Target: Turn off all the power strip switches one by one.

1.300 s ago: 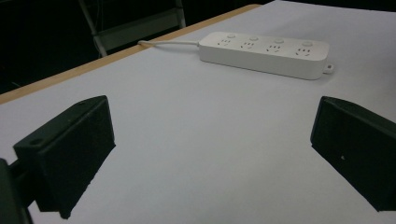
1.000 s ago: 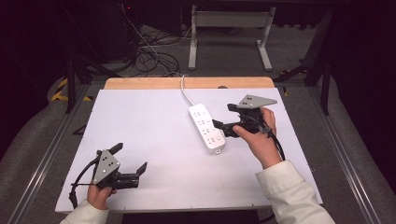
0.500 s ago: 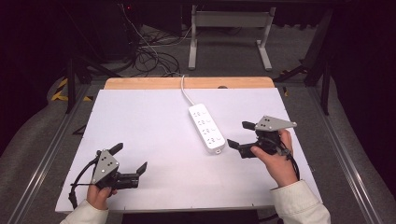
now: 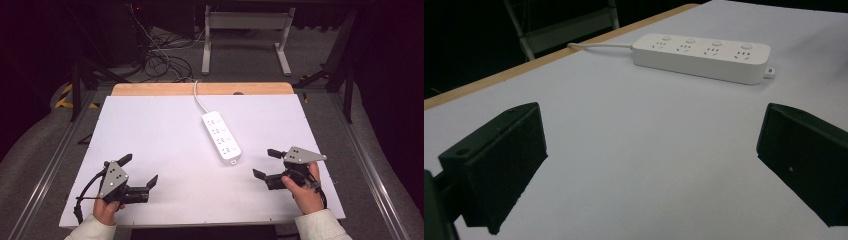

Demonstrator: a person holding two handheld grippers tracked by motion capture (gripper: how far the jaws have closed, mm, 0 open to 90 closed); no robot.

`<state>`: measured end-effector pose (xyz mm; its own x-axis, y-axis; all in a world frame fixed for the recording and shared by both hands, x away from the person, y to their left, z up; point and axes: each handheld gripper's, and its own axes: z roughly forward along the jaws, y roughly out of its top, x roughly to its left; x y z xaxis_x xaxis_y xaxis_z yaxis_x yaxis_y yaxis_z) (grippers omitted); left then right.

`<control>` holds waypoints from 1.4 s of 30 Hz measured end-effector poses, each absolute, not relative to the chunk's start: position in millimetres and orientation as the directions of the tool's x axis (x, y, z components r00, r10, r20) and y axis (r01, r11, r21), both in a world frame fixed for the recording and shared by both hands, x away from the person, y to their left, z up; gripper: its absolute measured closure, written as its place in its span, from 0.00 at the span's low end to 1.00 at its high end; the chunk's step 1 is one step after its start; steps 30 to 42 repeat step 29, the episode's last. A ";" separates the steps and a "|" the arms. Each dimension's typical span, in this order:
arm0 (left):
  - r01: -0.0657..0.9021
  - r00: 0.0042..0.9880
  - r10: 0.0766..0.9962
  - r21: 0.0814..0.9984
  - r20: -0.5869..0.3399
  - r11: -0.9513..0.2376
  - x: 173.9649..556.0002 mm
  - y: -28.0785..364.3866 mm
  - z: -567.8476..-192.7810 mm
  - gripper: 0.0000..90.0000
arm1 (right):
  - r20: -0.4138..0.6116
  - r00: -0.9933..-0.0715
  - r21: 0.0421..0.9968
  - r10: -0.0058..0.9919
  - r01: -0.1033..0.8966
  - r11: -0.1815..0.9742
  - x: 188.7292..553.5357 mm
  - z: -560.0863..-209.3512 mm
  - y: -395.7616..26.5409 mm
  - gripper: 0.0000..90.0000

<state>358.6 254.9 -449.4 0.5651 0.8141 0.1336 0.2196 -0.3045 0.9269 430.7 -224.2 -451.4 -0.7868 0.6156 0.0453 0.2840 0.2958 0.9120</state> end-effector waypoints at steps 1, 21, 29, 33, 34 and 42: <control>0.220 0.567 0.813 0.926 0.134 -0.306 358.7 255.0 -449.2 0.00 | 0.042 -0.787 0.912 0.615 0.282 0.299 430.0 -455.4 -225.9 0.12; 0.224 0.563 0.815 0.924 0.137 -0.310 357.0 255.8 -451.4 0.00 | 0.023 -0.766 0.871 0.643 0.331 0.364 419.9 -487.0 -226.5 0.11; 0.247 0.568 0.816 0.924 0.105 -0.291 355.1 259.8 -453.1 0.00 | -0.060 -0.750 0.871 0.658 0.282 0.401 418.3 -483.5 -230.0 0.11; 0.247 0.568 0.816 0.924 0.105 -0.291 355.1 259.8 -453.1 0.00 | -0.060 -0.750 0.871 0.658 0.282 0.401 418.3 -483.5 -230.0 0.11; 0.247 0.568 0.816 0.924 0.105 -0.291 355.1 259.8 -453.1 0.00 | -0.060 -0.750 0.871 0.658 0.282 0.401 418.3 -483.5 -230.0 0.11; 0.247 0.568 0.816 0.924 0.105 -0.291 355.1 259.8 -453.1 0.00 | -0.060 -0.750 0.871 0.658 0.282 0.401 418.3 -483.5 -230.0 0.11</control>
